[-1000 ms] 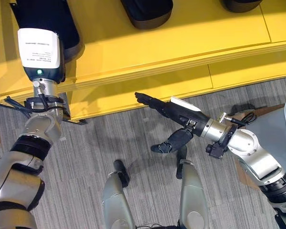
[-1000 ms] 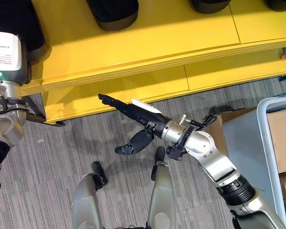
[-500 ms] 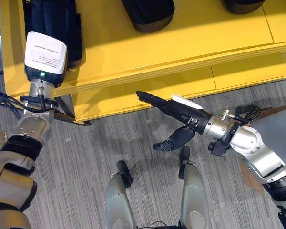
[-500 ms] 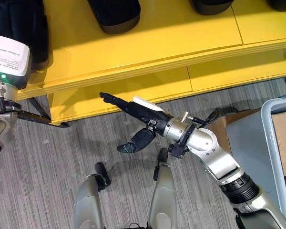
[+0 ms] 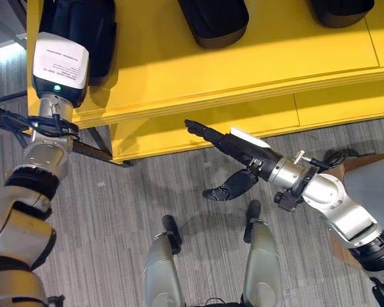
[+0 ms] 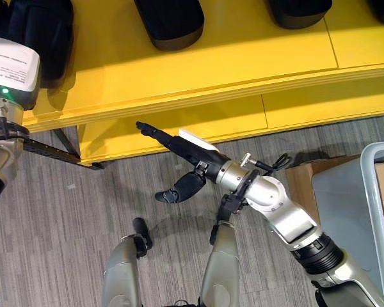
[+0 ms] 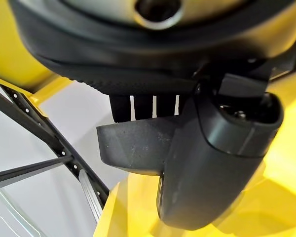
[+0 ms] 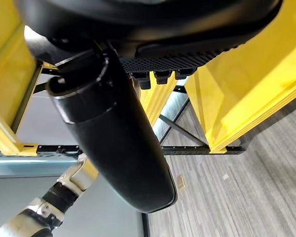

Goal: Move parts from the plastic box to the shelf.

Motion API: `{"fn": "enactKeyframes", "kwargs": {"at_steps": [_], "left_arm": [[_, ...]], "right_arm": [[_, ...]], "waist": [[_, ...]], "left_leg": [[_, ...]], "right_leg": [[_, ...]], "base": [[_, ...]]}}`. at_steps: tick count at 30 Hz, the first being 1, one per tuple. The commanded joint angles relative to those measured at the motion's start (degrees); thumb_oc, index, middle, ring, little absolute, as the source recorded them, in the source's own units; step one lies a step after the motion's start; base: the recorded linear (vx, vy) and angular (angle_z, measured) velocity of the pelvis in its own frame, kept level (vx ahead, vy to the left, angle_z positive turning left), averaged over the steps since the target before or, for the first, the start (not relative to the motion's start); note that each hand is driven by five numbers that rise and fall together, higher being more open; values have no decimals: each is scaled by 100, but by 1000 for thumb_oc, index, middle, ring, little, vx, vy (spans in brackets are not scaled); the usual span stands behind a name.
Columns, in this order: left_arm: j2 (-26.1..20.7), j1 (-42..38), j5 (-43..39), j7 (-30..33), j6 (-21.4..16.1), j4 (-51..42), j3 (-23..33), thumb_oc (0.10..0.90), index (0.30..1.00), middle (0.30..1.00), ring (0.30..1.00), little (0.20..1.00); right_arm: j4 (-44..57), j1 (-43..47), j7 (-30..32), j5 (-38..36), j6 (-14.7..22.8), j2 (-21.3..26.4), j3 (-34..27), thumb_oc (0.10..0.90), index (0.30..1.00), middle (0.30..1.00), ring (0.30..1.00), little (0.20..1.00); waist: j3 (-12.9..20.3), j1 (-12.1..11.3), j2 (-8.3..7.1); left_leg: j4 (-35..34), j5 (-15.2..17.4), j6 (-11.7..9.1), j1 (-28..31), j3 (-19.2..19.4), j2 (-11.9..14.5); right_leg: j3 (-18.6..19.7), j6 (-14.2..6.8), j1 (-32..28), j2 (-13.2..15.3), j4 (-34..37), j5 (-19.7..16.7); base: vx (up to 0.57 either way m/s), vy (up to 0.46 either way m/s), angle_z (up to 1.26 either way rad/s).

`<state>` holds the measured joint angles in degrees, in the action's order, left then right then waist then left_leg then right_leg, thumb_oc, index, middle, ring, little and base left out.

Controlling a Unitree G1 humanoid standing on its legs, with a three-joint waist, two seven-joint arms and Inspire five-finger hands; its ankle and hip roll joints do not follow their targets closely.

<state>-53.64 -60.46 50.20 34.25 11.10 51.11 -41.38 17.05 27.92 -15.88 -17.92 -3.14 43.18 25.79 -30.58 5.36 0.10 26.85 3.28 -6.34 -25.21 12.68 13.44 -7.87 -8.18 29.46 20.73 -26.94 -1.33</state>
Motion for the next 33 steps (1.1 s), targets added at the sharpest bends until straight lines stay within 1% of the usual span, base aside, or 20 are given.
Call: {"fn": "enactKeyframes", "kwargs": {"at_steps": [1,3,7,10,12,13,14,17,20,22,25,27,31,33], "left_arm": [[-378,-875,-167,111,477,1,179,400,300,300,300,300],[-388,-834,-370,119,583,74,201,400,300,300,300,300],[-384,-924,-551,189,665,219,246,400,300,300,300,300],[-377,-1119,-495,240,468,452,222,400,300,300,300,300],[-307,-1077,-444,225,536,376,233,400,300,300,300,300],[-268,-1024,-540,220,676,294,251,400,300,300,300,300],[-259,-1025,-624,225,721,262,251,400,300,300,300,300],[-219,-1066,-685,209,716,292,263,400,300,300,300,300],[-119,-1132,-868,211,684,351,276,400,300,300,300,300],[1,-1178,-946,244,743,376,289,400,300,300,300,300],[55,-1254,-1003,253,714,431,293,400,300,300,300,300],[100,-1250,-1028,253,637,449,307,400,300,300,300,300],[165,-1070,-1110,313,744,298,382,400,300,300,300,300],[170,-981,-1063,272,705,155,442,400,300,300,300,300]], "right_arm": [[460,120,236,178,597,-45,-273,900,1000,1000,1000,1000],[433,96,269,213,614,-49,-243,900,1000,1000,1000,1000],[419,-36,276,223,698,-38,-264,900,1000,1000,1000,1000],[381,-139,308,210,812,-45,-272,900,1000,1000,1000,1000],[383,-207,265,217,844,-79,-314,900,1000,1000,1000,1000],[415,-279,249,264,855,-95,-349,900,1000,1000,1000,1000],[423,-306,255,280,855,-96,-365,900,1000,1000,1000,1000],[395,-312,237,276,848,-109,-393,900,1000,1000,1000,1000],[361,-298,213,272,781,-148,-418,900,1000,1000,1000,1000],[333,-284,193,313,744,-183,-432,900,1000,1000,1000,1000],[350,-264,191,312,661,-185,-454,900,1000,1000,1000,1000],[331,-301,183,325,626,-161,-484,900,1000,1000,1000,1000],[327,-275,122,292,538,-149,-527,900,1000,1000,1000,1000],[347,-281,133,226,483,-73,-624,900,1000,1000,1000,1000]], "waist": [[489,12,176],[484,13,173],[508,38,156],[526,61,120],[530,74,103],[535,86,95],[539,93,94],[541,116,82],[557,152,76],[556,186,64],[549,207,44],[538,221,13],[523,216,-35],[525,192,-75]], "left_leg": [[-338,-211,-75,50,-347,107],[-361,-226,-83,64,-343,112],[-379,-228,-86,98,-323,119],[-323,-218,-101,72,-312,154],[-330,-221,-105,85,-297,180],[-341,-224,-104,100,-281,193],[-344,-227,-106,105,-271,197],[-321,-222,-119,104,-265,215],[-295,-222,-137,84,-264,233],[-307,-231,-135,74,-257,224],[-279,-220,-140,64,-239,223],[-170,-160,-128,30,-218,230],[24,-37,-110,-44,-235,230],[249,117,-53,-97,-217,231]], "right_leg": [[195,-169,-552,228,89,367],[183,-183,-585,232,127,349],[153,-193,-652,209,183,345],[139,-189,-663,161,150,388],[132,-183,-675,140,149,397],[140,-187,-687,130,151,399],[143,-188,-695,122,159,397],[162,-184,-685,103,136,405],[183,-184,-667,79,107,437],[223,-180,-650,71,136,412],[246,-181,-627,72,121,404],[277,-175,-576,69,58,411],[338,-161,-520,44,28,419],[330,-121,-508,37,-86,481]], "base": [[0,0,0],[0,0,0],[-2,-5,1],[-7,-39,2],[0,0,0],[0,0,0],[0,0,0],[0,0,0],[21,11,-1],[30,21,-1],[49,29,0],[113,54,1],[86,106,-2],[67,119,-8]]}}
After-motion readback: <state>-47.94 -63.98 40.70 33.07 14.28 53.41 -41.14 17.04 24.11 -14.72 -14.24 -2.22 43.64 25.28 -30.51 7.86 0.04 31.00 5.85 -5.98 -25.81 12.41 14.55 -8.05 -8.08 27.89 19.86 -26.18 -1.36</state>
